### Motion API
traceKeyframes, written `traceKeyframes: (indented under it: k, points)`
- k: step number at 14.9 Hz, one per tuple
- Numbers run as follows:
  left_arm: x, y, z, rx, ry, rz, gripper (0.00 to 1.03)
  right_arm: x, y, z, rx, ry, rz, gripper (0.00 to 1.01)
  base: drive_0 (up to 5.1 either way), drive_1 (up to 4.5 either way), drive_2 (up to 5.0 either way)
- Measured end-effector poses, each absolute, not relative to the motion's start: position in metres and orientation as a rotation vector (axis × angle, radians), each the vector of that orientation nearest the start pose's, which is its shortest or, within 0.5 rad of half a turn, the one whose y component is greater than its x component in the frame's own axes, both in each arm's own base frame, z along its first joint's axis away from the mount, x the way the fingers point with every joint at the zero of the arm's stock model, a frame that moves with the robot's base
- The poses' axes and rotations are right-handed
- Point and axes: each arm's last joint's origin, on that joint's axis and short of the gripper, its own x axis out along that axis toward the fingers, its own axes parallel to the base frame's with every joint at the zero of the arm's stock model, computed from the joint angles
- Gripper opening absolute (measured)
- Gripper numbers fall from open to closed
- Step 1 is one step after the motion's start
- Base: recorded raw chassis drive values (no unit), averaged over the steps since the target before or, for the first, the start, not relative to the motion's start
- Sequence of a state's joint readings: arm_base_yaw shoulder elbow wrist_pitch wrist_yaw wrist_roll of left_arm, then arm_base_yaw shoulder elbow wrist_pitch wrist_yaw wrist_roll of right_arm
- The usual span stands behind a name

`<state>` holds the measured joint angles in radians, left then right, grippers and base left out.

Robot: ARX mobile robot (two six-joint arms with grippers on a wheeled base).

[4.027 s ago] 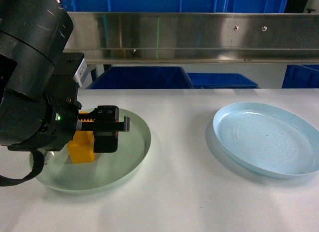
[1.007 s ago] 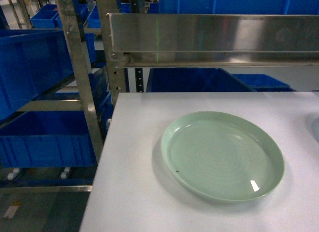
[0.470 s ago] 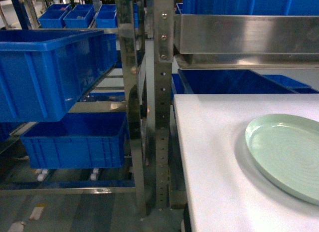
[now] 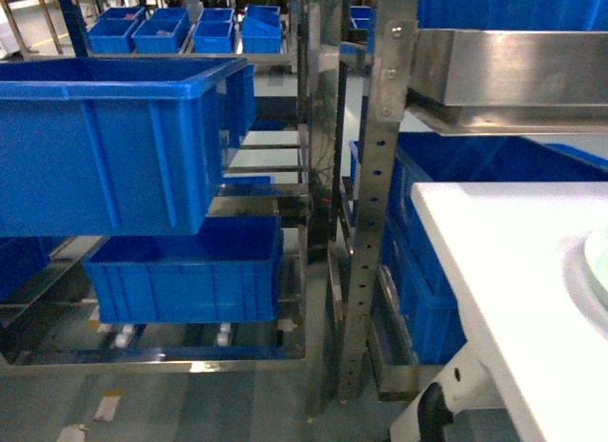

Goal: Sort and place red and yellow blocks in left bins

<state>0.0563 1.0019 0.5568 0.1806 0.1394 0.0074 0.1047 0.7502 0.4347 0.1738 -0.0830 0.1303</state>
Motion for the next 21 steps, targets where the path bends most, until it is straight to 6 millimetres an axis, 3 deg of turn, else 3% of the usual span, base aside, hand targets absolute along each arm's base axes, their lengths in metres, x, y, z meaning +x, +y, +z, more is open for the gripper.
traceKeyframes:
  k: [21]
  points:
    - [0.2178, 0.0084, 0.249, -0.019, 0.264, -0.083, 0.28, 0.1728, 0.0206, 0.2505, 0.128, 0.157, 0.178, 0.27, -5.0, 2.49, 2.5]
